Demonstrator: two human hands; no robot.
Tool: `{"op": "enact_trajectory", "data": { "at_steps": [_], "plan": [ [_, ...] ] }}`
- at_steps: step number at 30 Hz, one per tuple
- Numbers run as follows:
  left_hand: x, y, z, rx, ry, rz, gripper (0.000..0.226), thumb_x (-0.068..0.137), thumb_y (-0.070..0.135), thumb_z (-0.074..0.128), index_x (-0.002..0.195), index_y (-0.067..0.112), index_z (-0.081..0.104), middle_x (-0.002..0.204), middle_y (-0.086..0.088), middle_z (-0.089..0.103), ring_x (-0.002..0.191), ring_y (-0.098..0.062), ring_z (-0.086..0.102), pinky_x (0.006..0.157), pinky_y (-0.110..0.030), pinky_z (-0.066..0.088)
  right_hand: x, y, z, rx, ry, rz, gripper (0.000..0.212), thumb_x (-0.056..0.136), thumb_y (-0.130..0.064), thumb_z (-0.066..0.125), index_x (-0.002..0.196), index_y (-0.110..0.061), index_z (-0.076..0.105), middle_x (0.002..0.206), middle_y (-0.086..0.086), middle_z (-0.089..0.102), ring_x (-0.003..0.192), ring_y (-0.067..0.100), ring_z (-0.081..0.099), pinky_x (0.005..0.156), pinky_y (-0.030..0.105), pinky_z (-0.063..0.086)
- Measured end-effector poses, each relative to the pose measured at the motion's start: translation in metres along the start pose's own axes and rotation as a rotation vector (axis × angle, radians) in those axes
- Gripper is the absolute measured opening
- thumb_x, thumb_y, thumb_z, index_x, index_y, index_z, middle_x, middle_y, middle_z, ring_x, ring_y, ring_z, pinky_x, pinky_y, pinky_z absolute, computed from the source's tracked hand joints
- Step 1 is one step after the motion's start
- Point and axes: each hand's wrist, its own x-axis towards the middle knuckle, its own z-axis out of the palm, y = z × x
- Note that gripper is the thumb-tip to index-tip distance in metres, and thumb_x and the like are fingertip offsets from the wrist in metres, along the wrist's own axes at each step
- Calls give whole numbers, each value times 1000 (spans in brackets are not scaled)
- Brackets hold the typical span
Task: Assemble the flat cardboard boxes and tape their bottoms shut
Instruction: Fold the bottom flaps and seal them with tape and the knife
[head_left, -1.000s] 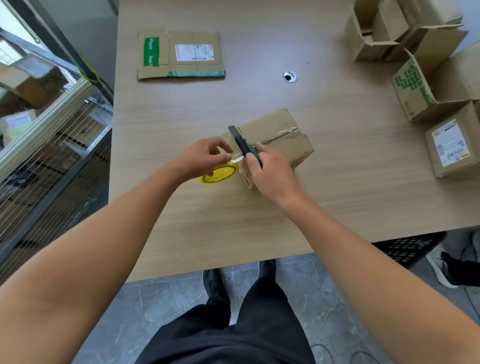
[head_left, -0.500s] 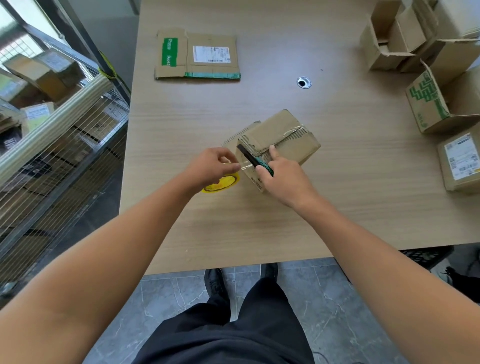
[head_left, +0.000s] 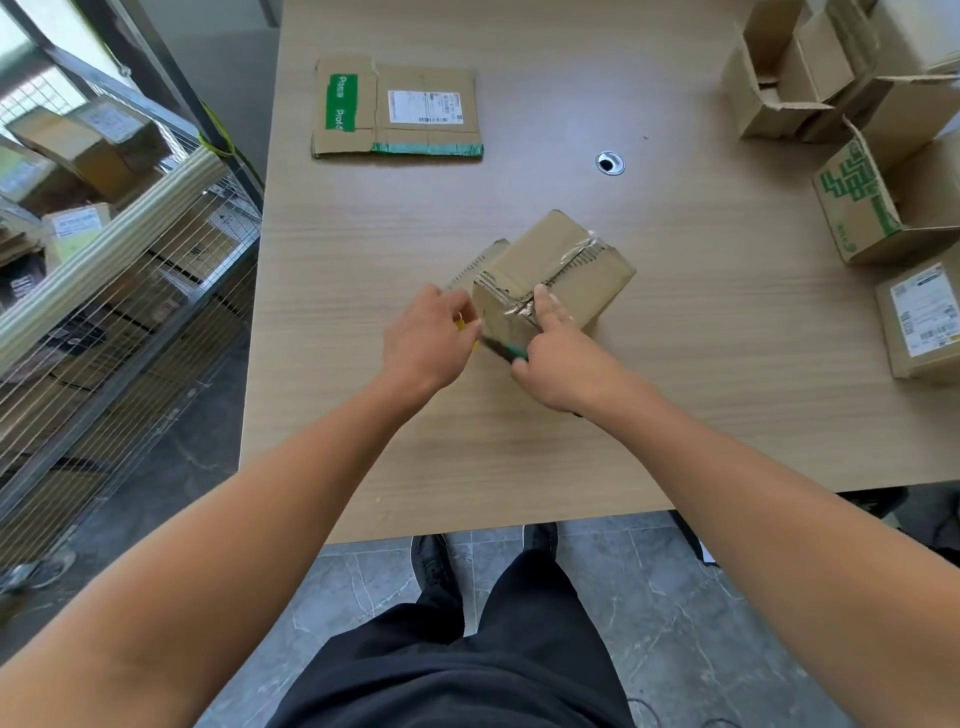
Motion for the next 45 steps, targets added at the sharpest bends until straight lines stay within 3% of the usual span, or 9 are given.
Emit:
{"op": "enact_trajectory", "data": {
  "at_steps": [3,6,12,15,20,27,30,34,45],
  "plan": [
    [2,-7,-20,24,123,153,9,93,40,63,93,31,61,99,10,48,79,-19,55,74,-35,42,-3,3,9,-16,23,-12,47,103,-35,45,108,3,73,165,21,-22,156,31,-13,127,43,-1],
    [18,-19,-43,156,129,300,13,94,41,62,95,28,60,124,7,54,91,-24,62,79,-36,39,-10,16,8,226,105,-80,40,103,-35,50,90,-3,69,169,14,-9,157,22,-6,126,32,-1],
    [57,-1,-39,309,-99,498,47,75,67,71,96,27,56,157,9,40,121,-29,59,100,-42,39,-19,24,29,619,510,-99,56,94,-27,73,139,0,55,157,12,42,150,19,32,123,38,27],
    [59,5,-19,337,-79,508,55,68,76,68,91,27,54,149,9,51,113,-26,62,96,-39,37,-10,26,42,694,740,-50,51,90,-21,77,136,-6,60,138,8,61,130,18,53,111,45,43],
    [52,9,5,332,22,440,57,67,80,62,87,28,49,101,9,69,82,-23,62,79,-33,29,10,35,52,618,968,-74,35,82,-20,84,109,-3,70,114,6,71,110,15,51,95,47,50],
    [15,38,33,271,167,230,46,70,61,76,82,27,48,84,7,65,73,-24,60,76,-34,35,2,59,51,603,862,-48,40,79,-44,81,108,-18,71,116,-12,69,118,13,49,103,50,32],
    [-7,53,40,234,160,198,46,72,64,74,85,25,53,85,10,64,76,-22,61,74,-33,35,-8,82,51,650,822,-129,33,82,-32,82,106,-12,70,114,-4,69,115,18,48,102,55,39],
    [-35,66,47,227,214,148,52,73,75,63,80,25,51,79,14,59,70,-18,53,71,-33,36,-17,105,49,657,782,-281,27,82,-15,81,105,-5,69,109,4,69,109,25,51,96,40,46],
    [-72,51,62,227,237,-84,38,80,61,70,80,26,54,84,10,59,77,-19,57,66,-32,42,-11,92,42,602,573,-438,22,84,-12,78,102,-8,66,108,2,67,111,22,46,96,27,38]
  ]
}}
